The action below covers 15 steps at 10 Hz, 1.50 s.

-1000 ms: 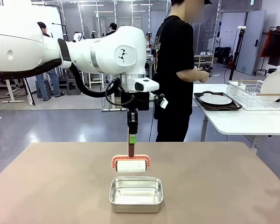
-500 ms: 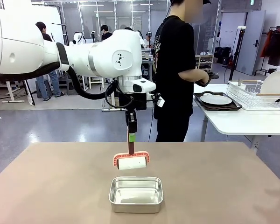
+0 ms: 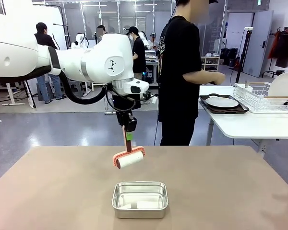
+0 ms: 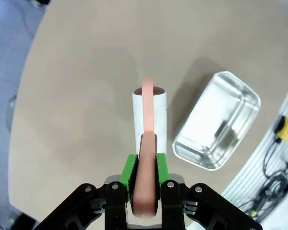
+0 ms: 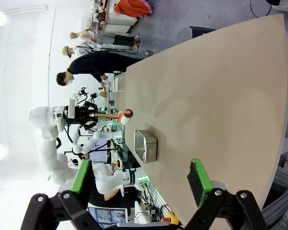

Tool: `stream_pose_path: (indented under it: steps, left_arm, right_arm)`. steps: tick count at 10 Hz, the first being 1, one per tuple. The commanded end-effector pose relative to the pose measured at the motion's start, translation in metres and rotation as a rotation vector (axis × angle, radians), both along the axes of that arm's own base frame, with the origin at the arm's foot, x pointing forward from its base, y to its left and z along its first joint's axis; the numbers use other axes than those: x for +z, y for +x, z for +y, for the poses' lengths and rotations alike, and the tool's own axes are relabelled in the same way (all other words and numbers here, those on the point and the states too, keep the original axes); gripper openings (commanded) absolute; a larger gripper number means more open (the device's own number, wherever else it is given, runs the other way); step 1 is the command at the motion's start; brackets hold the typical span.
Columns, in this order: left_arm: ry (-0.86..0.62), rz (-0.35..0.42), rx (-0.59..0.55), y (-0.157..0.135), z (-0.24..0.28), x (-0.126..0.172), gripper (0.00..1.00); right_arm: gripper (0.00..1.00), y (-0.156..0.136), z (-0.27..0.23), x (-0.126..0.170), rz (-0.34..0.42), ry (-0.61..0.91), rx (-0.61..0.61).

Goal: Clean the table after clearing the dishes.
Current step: When the right (or left) Handle tray is removed, use the right hand (or left hand) to clean the right (or left) side of the table with the Lint Roller.

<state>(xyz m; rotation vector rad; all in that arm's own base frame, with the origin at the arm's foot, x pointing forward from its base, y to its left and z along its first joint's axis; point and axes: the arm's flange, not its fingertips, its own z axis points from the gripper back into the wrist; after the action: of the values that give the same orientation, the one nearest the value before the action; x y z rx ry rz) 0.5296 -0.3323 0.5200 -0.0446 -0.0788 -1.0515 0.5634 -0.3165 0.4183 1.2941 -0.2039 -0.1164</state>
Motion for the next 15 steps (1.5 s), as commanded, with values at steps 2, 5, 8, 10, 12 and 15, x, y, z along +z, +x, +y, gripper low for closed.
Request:
stream_pose_path:
  steps: [2,5,8,10,12,15]
  left_arm:
    - [0.019,-0.05,0.333,-0.007,0.028,0.0,0.22]
    - [-0.112,-0.159,0.621,0.003,0.074,-0.004,0.22]
    - [-0.209,-0.16,0.817,-0.002,0.12,-0.019,0.22]
    - [-0.236,-0.142,0.936,-0.005,0.128,-0.026,0.22]
    - [-0.281,-0.136,1.023,-0.006,0.139,-0.04,0.22]
    - [-0.311,-0.058,1.063,-0.001,0.154,-0.06,0.22]
  right_arm:
    - [1.0,-0.001,0.002,0.002,-0.003,0.0,0.0]
    - [1.0,-0.001,0.002,0.002,-0.003,0.0,0.0]
    - [1.0,-0.001,0.002,0.002,-0.003,0.0,0.0]
    - [1.0,-0.001,0.002,0.002,-0.003,0.0,0.0]
    - [1.0,-0.001,0.002,0.002,-0.003,0.0,0.0]
    - [1.0,-0.001,0.002,0.002,-0.003,0.0,0.0]
